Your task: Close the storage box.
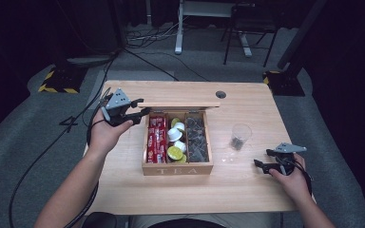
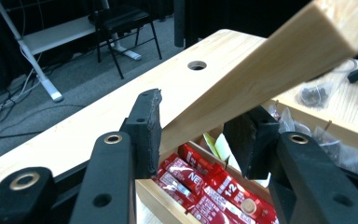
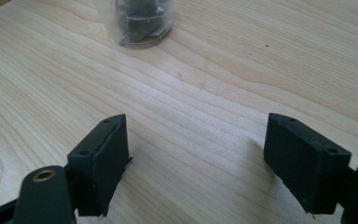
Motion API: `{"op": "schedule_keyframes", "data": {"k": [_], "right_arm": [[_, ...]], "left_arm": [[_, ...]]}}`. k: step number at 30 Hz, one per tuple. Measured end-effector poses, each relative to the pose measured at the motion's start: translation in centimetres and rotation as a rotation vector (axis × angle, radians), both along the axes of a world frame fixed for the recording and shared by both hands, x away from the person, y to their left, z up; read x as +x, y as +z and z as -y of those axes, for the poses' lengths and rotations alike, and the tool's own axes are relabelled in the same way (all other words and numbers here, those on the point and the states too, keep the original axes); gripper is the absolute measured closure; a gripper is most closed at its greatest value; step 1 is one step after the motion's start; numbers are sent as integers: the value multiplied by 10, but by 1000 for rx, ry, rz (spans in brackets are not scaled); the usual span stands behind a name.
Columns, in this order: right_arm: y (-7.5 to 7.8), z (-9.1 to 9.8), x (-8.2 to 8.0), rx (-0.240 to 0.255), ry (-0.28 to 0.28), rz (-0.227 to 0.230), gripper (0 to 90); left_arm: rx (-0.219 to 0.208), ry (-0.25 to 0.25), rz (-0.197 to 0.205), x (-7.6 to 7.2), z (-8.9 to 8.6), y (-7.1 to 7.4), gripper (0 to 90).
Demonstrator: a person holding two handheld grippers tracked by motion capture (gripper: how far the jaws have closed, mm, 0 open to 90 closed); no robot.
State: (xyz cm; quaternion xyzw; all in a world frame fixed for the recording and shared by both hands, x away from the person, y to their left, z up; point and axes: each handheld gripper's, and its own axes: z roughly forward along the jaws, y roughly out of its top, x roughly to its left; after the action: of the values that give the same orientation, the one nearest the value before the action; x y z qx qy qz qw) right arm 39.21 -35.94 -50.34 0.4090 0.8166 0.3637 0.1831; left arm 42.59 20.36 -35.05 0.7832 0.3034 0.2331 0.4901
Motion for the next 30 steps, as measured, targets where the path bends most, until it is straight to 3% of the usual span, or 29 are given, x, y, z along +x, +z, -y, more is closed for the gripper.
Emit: {"op": "schedule_keyframes", "data": {"k": [6, 10, 23, 25, 27, 30], "right_arm": [[0, 0, 0, -1, 0, -1, 224], [0, 0, 0, 2, 2, 0, 224], [0, -1, -1, 0, 3, 2, 224], [0, -1, -1, -1, 3, 2, 225], [0, -1, -1, -1, 3, 2, 225], [0, -1, -1, -1, 3, 2, 225]], "left_arm": [[13, 7, -2, -14, 5, -4, 530], [27, -4, 30, -27, 5, -7, 518], [82, -6, 78, -50, 9, -23, 478], [29, 12, -26, -54, 4, -26, 471], [-17, -1, -60, -55, -1, -33, 468], [-53, -14, -102, -58, -9, -43, 551]]}}
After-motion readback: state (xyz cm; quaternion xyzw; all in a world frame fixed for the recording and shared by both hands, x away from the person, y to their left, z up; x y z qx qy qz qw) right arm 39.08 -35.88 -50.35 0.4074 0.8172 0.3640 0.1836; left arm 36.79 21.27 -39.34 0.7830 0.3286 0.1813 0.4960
